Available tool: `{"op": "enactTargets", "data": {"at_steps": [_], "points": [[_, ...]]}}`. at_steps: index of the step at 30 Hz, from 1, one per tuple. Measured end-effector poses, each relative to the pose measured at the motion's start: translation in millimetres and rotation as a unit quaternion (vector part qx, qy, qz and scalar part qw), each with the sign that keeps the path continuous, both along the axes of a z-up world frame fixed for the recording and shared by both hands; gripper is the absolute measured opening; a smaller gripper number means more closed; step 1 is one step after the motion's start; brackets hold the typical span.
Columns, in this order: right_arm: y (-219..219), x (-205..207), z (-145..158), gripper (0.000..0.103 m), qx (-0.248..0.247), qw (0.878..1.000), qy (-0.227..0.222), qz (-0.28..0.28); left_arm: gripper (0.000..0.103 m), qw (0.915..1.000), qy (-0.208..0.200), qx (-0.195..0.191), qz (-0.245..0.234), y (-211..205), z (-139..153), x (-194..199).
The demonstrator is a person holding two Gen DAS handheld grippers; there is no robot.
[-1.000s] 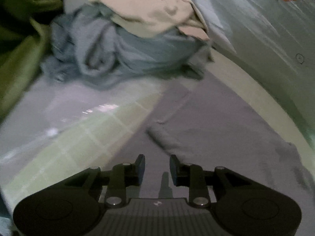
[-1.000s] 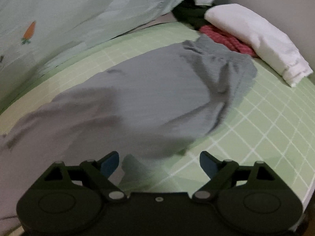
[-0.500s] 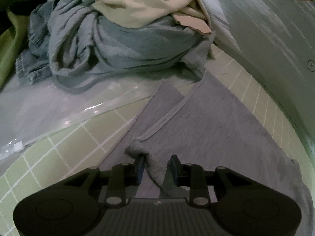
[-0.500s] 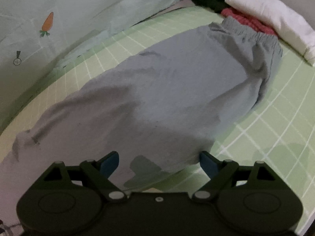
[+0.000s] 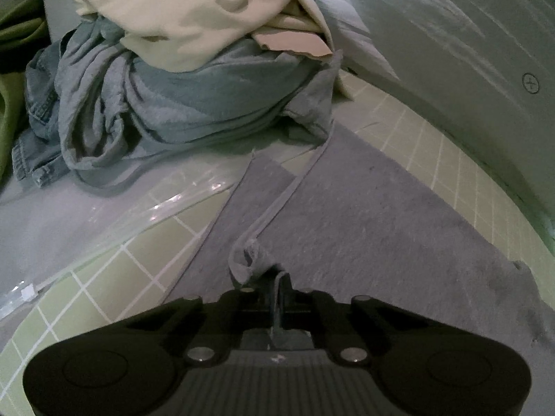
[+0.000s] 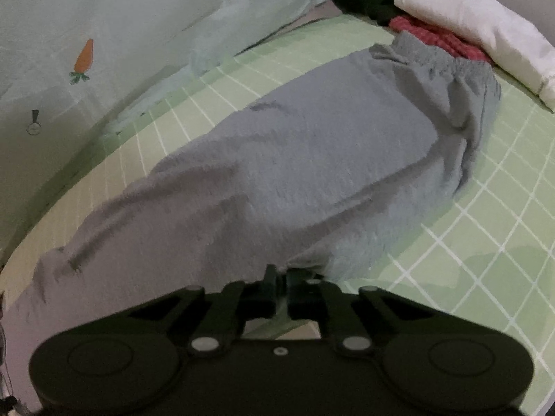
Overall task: Fold clothes
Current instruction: 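Grasp the leg edge with the left gripper while the right gripper grasps the waistband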
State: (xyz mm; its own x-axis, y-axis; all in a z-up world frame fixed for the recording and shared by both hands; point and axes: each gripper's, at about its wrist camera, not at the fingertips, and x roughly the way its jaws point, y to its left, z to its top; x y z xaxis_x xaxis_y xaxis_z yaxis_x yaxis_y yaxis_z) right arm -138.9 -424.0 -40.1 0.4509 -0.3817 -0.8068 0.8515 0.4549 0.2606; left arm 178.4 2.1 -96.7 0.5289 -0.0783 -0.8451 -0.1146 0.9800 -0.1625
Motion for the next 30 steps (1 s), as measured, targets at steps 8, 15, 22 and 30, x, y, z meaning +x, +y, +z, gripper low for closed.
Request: {"op": "enactTargets", "data": {"at_steps": [8, 15, 22, 30], "points": [[-1.5, -3.1, -0.8, 0.010, 0.012, 1.000, -0.005, -0.006, 0.005, 0.9979, 0.016, -0.054, 0.030, 19.5, 1.7, -11.2], [-7.3, -18.8, -6.6, 0.034, 0.075, 0.994, -0.071, -0.042, 0.013, 0.9910, 0.035, -0.116, 0.058, 39.4, -3.9, -24.5], [-13.0, -33.3, -17.1, 0.041, 0.145, 0.977, -0.131, -0.084, 0.018, 0.9855, 0.046, -0.151, 0.064, 35.4, -10.5, -20.9], [-18.5, -29.9, -27.2, 0.057, 0.177, 0.969, -0.146, -0.088, 0.035, 0.9801, 0.049, -0.180, 0.068, 39.5, -15.0, -11.1]]}}
